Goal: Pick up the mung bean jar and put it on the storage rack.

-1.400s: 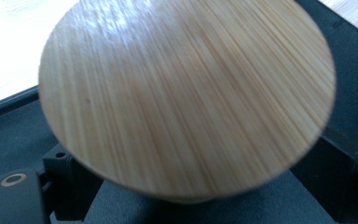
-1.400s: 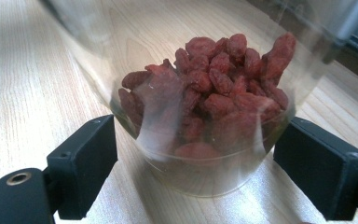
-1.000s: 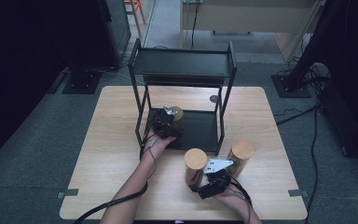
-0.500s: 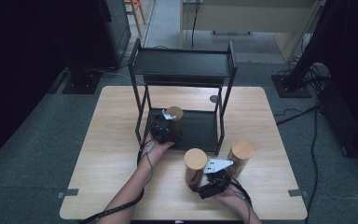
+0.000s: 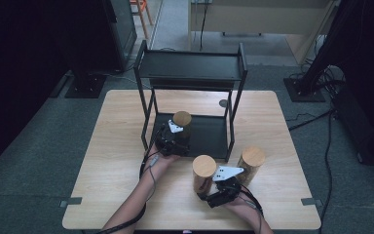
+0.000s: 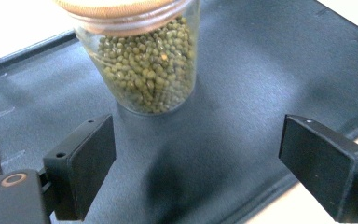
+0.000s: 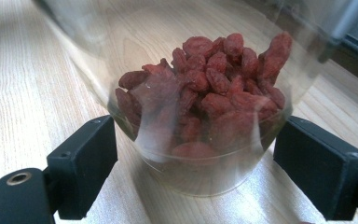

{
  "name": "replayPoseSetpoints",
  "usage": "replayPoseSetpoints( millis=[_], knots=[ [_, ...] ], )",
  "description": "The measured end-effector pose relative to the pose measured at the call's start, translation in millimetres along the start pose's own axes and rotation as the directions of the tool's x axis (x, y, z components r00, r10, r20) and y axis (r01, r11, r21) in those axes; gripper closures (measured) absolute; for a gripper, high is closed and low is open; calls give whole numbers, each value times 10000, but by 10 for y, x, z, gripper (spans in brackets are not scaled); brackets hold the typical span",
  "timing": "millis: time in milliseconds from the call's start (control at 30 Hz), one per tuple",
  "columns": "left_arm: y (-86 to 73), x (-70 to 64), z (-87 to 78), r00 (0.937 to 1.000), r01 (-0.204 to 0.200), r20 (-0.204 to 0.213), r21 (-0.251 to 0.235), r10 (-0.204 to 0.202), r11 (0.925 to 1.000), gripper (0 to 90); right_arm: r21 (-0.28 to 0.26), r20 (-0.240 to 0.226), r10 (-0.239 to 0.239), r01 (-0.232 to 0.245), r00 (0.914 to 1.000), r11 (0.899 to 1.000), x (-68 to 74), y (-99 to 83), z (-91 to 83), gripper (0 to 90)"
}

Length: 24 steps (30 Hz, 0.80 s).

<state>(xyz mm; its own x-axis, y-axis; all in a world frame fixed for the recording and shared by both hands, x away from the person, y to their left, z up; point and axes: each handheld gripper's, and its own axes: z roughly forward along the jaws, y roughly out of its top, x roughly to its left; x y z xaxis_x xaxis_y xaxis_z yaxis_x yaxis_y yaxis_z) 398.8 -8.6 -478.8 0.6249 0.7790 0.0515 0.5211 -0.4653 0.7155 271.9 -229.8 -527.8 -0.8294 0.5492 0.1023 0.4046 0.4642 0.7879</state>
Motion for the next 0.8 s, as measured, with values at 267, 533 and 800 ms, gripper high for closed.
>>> replayPoseSetpoints(
  millis=[267,533,800],
  knots=[
    [-129,-31,-91,9999,-131,36,-293,132,9995,114,-11,65,-17,18,10000,10000,5,-1,0,134],
    [-219,-100,-165,9992,-386,109,-451,391,9982,113,-14,102,-24,25,9999,10000,7,-1,0,134],
    [-276,-154,-219,9973,-724,67,-488,728,9962,114,-9,149,-35,35,9999,10000,11,-1,0,134]
  ],
)
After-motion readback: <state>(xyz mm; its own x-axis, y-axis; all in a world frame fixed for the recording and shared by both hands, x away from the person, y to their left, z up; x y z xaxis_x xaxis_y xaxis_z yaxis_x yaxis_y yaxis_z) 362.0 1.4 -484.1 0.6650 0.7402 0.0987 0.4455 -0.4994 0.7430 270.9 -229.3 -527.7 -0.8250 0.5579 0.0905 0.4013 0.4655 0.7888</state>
